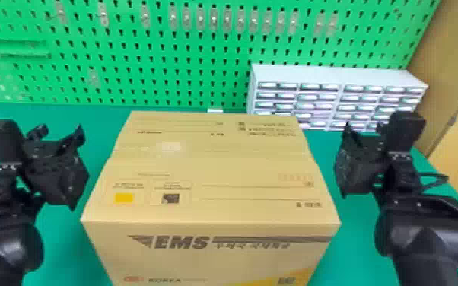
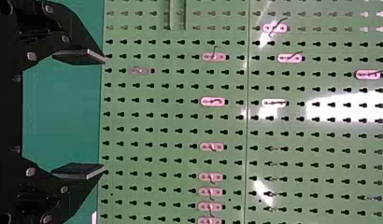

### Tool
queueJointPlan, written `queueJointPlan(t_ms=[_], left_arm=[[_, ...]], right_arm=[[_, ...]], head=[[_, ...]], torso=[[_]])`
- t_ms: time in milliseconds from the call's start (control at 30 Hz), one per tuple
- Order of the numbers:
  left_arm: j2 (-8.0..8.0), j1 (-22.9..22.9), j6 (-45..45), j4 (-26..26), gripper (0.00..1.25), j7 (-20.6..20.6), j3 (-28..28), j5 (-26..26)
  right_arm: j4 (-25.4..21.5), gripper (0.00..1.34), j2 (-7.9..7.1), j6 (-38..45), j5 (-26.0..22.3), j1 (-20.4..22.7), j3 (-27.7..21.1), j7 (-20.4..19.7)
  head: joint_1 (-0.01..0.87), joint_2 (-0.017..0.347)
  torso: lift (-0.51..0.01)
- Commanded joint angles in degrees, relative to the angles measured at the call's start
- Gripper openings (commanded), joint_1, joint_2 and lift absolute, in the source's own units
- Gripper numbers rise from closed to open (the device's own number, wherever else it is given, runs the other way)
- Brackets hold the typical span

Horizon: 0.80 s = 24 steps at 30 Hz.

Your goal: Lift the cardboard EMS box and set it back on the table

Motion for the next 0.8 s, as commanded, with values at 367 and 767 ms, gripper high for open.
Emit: queueJointPlan(t_ms=[367, 767], left_arm=[[0.0, 0.0, 0.0, 0.0, 0.82, 0.0, 0.07, 0.0], [0.0, 0.09, 0.0, 0.0, 0.82, 0.0, 0.07, 0.0]], right_arm=[[0.0, 0.83, 0.0, -0.08, 0.0, 0.1, -0.12, 0.0], [0.09, 0.83, 0.0, -0.08, 0.0, 0.1, -0.12, 0.0]], head=[[0.678, -0.017], [0.678, -0.017]], torso=[[-0.068], [-0.085]])
